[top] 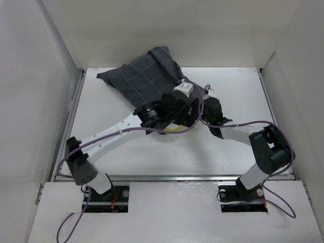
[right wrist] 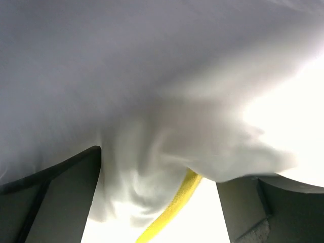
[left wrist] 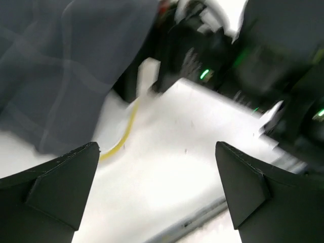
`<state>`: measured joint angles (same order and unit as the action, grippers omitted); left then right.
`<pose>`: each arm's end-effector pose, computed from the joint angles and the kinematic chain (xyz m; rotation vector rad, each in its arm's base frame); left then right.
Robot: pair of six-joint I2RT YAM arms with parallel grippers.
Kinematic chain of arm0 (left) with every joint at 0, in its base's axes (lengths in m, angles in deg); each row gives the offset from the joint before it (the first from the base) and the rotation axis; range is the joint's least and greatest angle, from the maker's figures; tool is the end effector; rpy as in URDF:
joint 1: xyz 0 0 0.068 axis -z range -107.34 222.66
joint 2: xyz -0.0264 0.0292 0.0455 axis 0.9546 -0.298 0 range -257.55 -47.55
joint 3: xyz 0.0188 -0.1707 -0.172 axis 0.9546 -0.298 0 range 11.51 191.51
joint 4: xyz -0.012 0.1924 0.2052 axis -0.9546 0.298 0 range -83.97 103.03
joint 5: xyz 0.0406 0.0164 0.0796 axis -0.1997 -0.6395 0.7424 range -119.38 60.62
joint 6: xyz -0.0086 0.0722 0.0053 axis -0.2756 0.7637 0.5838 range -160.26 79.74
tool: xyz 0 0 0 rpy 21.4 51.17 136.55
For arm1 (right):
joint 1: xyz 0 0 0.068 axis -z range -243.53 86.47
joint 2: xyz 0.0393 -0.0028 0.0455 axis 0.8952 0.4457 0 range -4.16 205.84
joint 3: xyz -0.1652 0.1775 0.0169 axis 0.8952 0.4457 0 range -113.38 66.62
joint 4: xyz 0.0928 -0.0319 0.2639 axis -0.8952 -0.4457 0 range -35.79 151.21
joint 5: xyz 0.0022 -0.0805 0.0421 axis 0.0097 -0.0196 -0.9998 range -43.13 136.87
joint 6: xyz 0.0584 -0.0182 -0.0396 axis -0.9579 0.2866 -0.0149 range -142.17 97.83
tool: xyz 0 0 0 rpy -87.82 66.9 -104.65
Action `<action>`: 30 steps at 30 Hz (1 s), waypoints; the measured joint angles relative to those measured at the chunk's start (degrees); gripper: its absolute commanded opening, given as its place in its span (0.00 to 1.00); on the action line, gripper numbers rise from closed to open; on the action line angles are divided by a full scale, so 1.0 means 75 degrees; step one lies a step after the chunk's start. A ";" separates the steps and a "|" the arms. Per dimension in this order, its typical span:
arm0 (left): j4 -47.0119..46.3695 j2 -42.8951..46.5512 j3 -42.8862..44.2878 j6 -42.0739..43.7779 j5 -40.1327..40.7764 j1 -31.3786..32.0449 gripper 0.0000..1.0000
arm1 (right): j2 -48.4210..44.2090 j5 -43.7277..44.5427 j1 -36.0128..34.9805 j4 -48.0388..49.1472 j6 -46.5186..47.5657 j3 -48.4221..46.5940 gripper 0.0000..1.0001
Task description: Put the pillow into the pillowcase
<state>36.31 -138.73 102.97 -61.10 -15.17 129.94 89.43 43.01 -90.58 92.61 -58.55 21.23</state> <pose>0.2319 -0.3333 0.3415 0.5182 2.0637 -0.5666 0.3415 0.1790 0.1488 0.1098 1.9441 0.8158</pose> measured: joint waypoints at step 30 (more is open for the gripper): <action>-0.2124 -0.0152 -0.4934 -0.1920 -0.0420 0.0254 0.67 | -0.5421 -0.0560 0.0498 -0.5406 0.0702 0.2352 0.86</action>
<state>20.38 -139.86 65.97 -75.50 -18.31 131.84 48.77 38.81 -86.84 52.06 -53.28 38.87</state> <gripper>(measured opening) 0.694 0.888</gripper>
